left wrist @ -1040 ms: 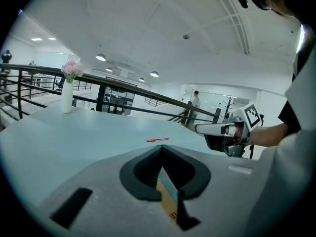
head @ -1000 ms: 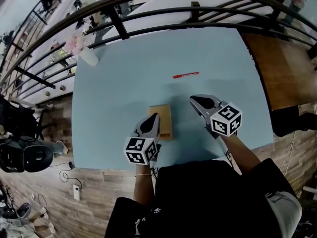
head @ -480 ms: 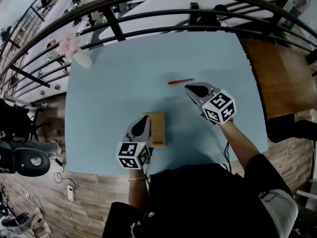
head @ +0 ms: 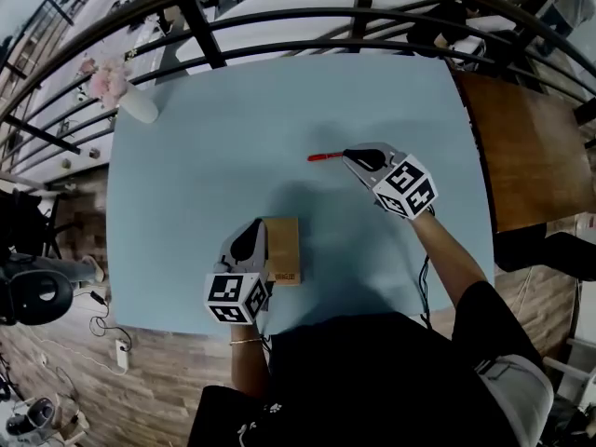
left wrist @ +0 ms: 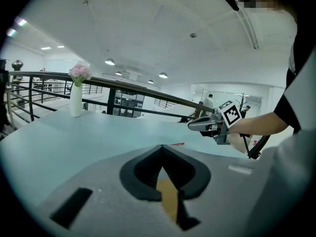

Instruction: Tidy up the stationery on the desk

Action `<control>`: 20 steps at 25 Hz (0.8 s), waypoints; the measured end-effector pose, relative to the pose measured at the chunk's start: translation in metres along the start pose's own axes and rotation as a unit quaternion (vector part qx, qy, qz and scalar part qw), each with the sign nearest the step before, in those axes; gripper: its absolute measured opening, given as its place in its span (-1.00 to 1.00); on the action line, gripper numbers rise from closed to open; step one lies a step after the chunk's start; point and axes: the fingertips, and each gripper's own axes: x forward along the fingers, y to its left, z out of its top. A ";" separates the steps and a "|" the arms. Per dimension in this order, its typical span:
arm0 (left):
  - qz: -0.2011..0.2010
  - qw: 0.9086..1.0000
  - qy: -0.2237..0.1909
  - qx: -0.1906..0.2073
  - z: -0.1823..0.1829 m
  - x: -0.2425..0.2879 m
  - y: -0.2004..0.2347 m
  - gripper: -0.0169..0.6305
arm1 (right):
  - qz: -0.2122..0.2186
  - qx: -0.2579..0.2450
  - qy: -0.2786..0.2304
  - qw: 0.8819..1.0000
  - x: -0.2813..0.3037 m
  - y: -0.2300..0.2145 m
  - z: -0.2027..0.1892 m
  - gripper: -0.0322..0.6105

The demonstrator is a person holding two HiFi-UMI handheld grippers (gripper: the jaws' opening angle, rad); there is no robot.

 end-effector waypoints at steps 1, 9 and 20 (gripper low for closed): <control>0.002 1.000 0.000 -0.002 0.001 0.000 0.004 -0.96 | 0.004 -0.006 0.005 1.000 0.005 -0.002 0.000 -0.81; 0.022 1.000 -0.002 -0.005 0.009 -0.004 0.021 -0.96 | 0.060 -0.073 0.046 0.994 0.028 -0.003 -0.007 -0.70; 0.050 0.999 0.004 -0.017 0.007 -0.005 0.041 -0.96 | 0.108 -0.116 0.108 0.981 0.057 -0.019 -0.037 -0.55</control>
